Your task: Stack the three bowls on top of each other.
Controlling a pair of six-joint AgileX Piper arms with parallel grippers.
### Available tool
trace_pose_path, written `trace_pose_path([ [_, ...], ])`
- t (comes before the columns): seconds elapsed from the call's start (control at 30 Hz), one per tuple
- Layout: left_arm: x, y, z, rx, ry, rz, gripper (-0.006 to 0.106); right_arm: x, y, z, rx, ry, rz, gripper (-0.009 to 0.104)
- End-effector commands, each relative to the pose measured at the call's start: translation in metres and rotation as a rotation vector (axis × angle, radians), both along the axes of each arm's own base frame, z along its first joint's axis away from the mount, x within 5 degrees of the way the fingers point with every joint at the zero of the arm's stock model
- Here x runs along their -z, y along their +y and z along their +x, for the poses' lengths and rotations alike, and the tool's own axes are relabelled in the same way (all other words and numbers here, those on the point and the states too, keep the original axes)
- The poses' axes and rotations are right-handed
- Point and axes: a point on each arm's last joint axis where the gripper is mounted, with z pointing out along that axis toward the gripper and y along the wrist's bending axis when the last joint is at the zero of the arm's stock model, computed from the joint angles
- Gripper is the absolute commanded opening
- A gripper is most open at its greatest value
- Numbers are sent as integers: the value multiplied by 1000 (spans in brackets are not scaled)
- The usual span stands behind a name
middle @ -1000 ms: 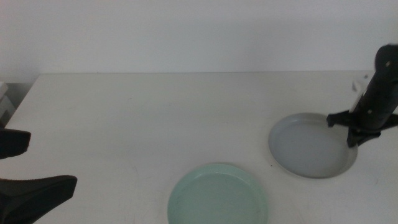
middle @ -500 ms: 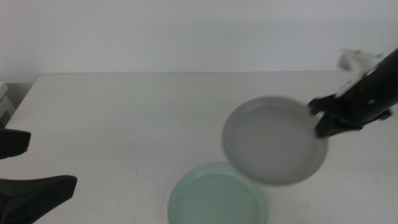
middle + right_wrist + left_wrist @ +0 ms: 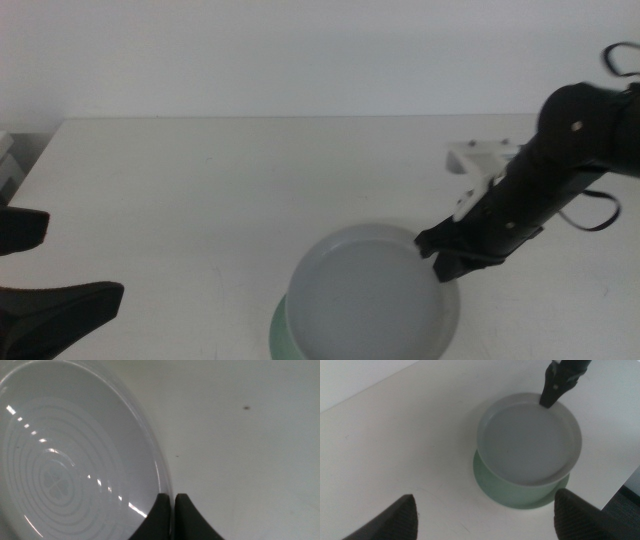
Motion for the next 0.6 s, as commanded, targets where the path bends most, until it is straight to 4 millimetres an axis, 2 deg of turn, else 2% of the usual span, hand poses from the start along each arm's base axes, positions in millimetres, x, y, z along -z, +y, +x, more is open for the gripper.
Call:
trace_pose_path([
  [0.0,-15,-1,2,-20,-66,-72,105,-14,9,0,-12,-72,41,-1],
  [0.2,-15,-1,2,-20,-66,-72,105,-3,22,2,-19,-63,58,-1],
  [0.43,-15,-1,2,-20,-66,-72,105,3,24,4,-15,-46,57,-1],
  [0.5,-15,-1,2,-20,-66,-72,105,3,24,4,-8,-48,58,1],
  [0.57,-15,-1,2,-20,-66,-72,105,3,24,5,1,-54,62,8],
])
